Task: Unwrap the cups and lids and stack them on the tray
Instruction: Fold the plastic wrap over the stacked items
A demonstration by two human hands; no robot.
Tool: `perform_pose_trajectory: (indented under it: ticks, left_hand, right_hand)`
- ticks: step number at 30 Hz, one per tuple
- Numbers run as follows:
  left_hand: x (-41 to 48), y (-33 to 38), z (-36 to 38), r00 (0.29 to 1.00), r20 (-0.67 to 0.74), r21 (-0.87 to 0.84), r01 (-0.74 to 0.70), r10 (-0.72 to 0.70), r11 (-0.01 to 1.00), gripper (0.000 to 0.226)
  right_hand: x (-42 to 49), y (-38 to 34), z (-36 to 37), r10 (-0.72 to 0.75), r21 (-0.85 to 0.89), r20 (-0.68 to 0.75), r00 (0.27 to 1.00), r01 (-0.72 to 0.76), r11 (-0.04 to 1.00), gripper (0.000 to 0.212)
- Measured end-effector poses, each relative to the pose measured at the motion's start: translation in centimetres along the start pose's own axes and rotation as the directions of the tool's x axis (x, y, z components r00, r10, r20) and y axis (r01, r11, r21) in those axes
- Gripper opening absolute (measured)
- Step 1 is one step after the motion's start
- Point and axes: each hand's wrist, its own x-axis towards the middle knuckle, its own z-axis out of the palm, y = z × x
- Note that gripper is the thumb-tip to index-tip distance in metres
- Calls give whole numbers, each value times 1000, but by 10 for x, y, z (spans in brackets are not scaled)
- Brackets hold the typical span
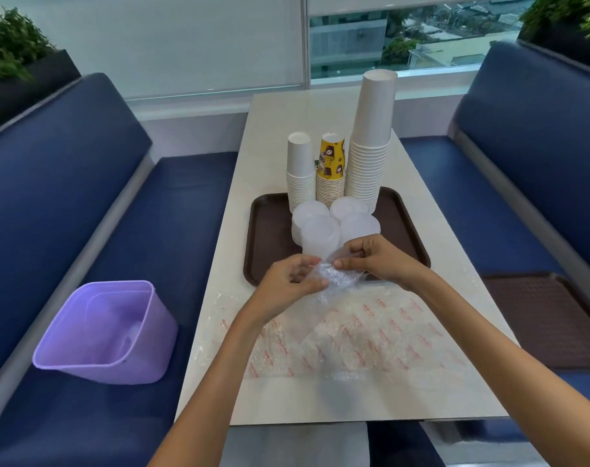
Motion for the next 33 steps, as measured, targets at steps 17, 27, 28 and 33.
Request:
perform_pose_trajectory:
  ticks: [17, 27, 28, 33]
  left_hand:
    - [-41, -52, -50, 942, -262, -211, 156, -210, 965, 7]
    - [-57, -89, -100, 830, -520, -128, 161, -205, 979, 24]
    - [-56, -89, -106, 803, -568, -93, 156, -181, 983, 25]
    - [-55, -107, -143, 624, -770, 88, 306, -130, 948, 9]
  right_hand:
    - [56, 8, 43, -1, 41, -138, 990, 6, 999, 32]
    - [121, -6, 134, -111, -171, 70, 991, 122, 978, 2]
    - [128, -9, 146, -138, -194, 92, 986, 154, 969, 2]
    - [165, -26, 212, -219, -252, 202, 955, 266, 930, 4]
